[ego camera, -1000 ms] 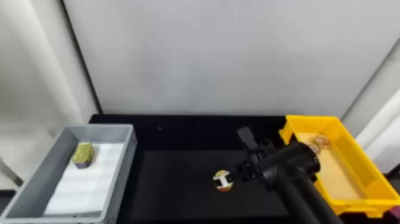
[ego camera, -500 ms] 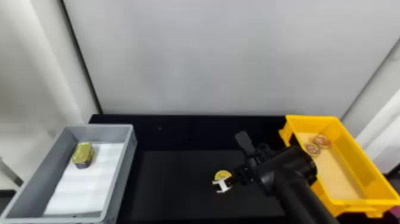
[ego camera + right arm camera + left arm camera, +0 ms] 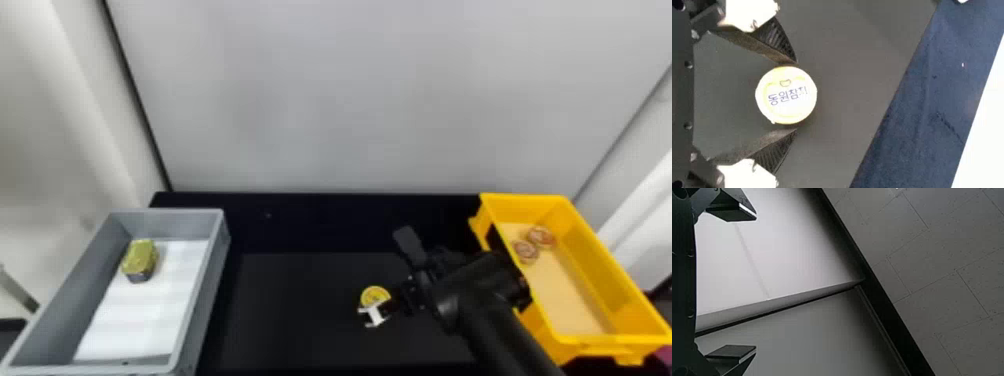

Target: Pick up the round yellow can and place it in the yellow rectangular box

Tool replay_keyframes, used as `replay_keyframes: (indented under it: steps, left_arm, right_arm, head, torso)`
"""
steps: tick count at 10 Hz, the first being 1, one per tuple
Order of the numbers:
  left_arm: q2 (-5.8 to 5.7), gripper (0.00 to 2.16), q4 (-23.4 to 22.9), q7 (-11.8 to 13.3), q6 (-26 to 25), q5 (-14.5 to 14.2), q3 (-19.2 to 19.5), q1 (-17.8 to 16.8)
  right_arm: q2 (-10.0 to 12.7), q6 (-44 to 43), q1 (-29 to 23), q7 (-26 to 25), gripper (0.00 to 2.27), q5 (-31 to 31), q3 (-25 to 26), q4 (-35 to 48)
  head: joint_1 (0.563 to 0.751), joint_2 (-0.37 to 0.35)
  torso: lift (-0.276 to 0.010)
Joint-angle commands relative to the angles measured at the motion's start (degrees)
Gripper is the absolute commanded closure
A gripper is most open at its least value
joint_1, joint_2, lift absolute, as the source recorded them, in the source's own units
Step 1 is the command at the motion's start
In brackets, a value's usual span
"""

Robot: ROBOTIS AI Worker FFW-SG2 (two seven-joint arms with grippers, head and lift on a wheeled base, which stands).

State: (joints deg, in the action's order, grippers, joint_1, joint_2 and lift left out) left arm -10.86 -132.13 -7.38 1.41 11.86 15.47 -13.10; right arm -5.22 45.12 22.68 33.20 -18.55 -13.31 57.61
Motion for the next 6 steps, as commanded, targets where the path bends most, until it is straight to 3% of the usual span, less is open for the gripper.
replay_keyframes:
  steps: [1, 2, 4, 6]
  left_arm:
    - [0.04, 0.10, 0.03, 0.08, 0.00, 0.00, 0.09, 0.00]
    - [-0.05, 0.10, 0.03, 0.08, 0.00, 0.00, 0.18, 0.09]
    - [-0.05, 0.10, -0.14, 0.08, -0.09, 0.00, 0.53, 0.35]
    - [-0.05, 0.10, -0.50, 0.08, -0.27, 0.00, 1.06, 0.97]
  right_arm:
    - [0.12, 0.08, -0.09, 0.39, 0.66, 0.09, 0.91, 0.39]
    - [0.04, 0.70, -0.44, 2.15, 0.74, 0.09, 1.35, 1.98]
    - [-1.28, 9.05, -3.61, 4.52, 0.76, -0.79, 2.05, 13.23]
    - [-3.65, 25.23, -7.30, 10.06, 0.76, -8.09, 1.26, 34.50]
  head:
    - [0.694, -0.078]
    - [0.694, -0.078]
    - [0.694, -0.078]
    - [0.694, -0.078]
  torso:
    - [-0.002]
    - [-0.002]
    - [-0.002]
    - [-0.002]
